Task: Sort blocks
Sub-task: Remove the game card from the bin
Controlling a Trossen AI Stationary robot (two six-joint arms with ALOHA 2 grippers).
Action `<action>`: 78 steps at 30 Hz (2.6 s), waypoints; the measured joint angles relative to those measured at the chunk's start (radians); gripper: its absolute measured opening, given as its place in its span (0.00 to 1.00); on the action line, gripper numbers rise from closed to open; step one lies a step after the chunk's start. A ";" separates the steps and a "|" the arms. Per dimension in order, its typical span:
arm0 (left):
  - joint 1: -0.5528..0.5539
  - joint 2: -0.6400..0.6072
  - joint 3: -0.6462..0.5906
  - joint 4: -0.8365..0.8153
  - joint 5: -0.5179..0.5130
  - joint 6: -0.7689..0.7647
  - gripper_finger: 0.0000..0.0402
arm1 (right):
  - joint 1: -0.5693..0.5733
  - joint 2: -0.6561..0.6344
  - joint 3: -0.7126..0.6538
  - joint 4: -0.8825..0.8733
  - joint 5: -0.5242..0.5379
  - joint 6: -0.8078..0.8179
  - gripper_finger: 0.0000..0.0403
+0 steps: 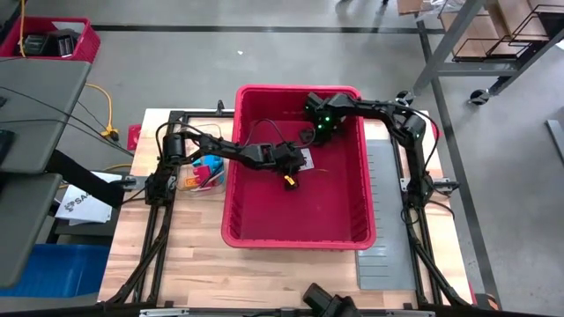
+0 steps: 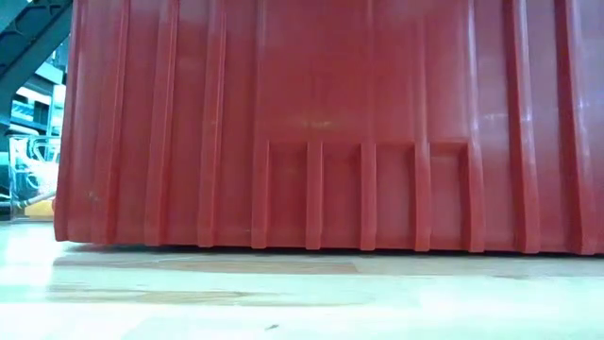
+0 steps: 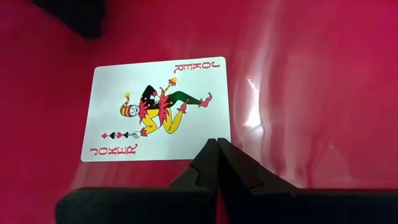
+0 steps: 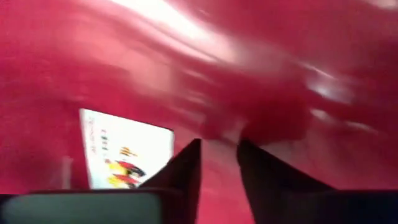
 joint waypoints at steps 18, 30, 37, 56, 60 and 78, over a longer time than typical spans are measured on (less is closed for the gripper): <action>0.001 0.001 -0.001 0.001 -0.007 0.010 0.00 | 0.062 0.026 0.003 0.073 -0.074 -0.154 0.53; 0.010 0.016 -0.001 -0.020 0.031 0.039 0.00 | 0.149 0.091 0.009 0.132 -0.101 -0.111 0.53; 0.013 0.026 -0.003 0.023 0.010 0.089 0.00 | 0.144 0.087 0.003 0.151 -0.188 -0.117 0.51; 0.014 0.061 -0.049 0.233 -0.181 0.219 0.00 | 0.137 0.090 0.001 0.142 -0.273 -0.064 0.34; 0.014 0.062 -0.054 0.250 -0.191 0.236 0.00 | 0.134 0.085 0.002 0.157 -0.241 -0.101 0.34; 0.074 -0.065 -0.044 0.021 0.026 0.070 0.00 | 0.032 -0.004 0.035 0.119 -0.067 -0.082 0.34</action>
